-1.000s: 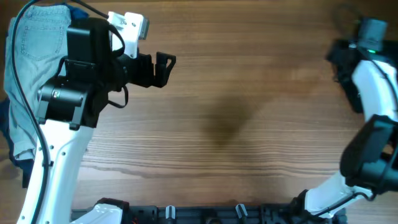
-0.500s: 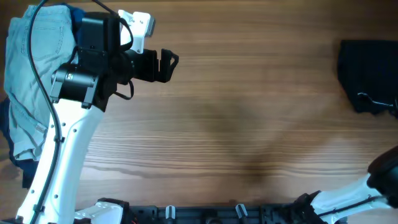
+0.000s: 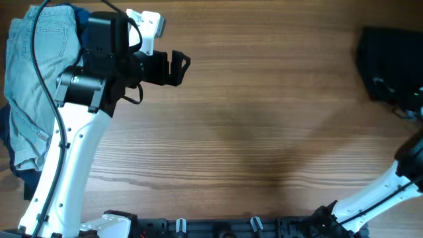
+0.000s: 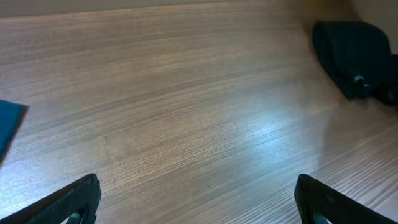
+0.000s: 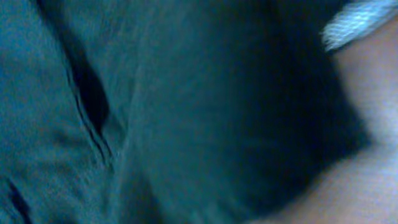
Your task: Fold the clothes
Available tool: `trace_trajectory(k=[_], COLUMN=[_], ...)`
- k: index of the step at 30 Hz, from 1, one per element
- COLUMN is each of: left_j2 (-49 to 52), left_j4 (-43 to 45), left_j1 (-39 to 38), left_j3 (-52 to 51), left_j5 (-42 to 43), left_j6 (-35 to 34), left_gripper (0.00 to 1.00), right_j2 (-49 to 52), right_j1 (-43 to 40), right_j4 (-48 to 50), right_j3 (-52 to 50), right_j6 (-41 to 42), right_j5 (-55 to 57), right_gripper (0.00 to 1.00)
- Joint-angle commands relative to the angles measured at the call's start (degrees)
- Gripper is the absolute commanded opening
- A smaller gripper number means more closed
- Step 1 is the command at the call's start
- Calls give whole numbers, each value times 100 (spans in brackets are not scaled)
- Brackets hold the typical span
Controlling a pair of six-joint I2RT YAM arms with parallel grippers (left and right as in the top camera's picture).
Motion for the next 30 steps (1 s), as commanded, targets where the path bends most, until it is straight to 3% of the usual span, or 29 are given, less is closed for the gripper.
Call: trace_trajectory(k=[1,8,12,20,25,30], left_j2=[70,70,70,315,501,551], left_j4=[101,249,273,289,297,326], left_j1=[-9,-9,-9,-9,-9,-9], left_j3=[4,4,4,4,4,4], left_j5=[-31,-31,-55,-313,-339,-354], left_j6=[109,109,111,111,114,111], left_gripper=[100,100,100,100,100,100], right_j2=[308,-859,-1462,-46,138,474], right_j1=[374,319,385,1335,1467,1467], right_j4=[70,-750,-439,1561,1694,1231], right_j3=[4,240,240,232,232,232], right_j6=[-92,24,7,-245,-72,-63], right_j5=[-46,-140,-522,-356,26,46], right_gripper=[4,4,4,4,4,4])
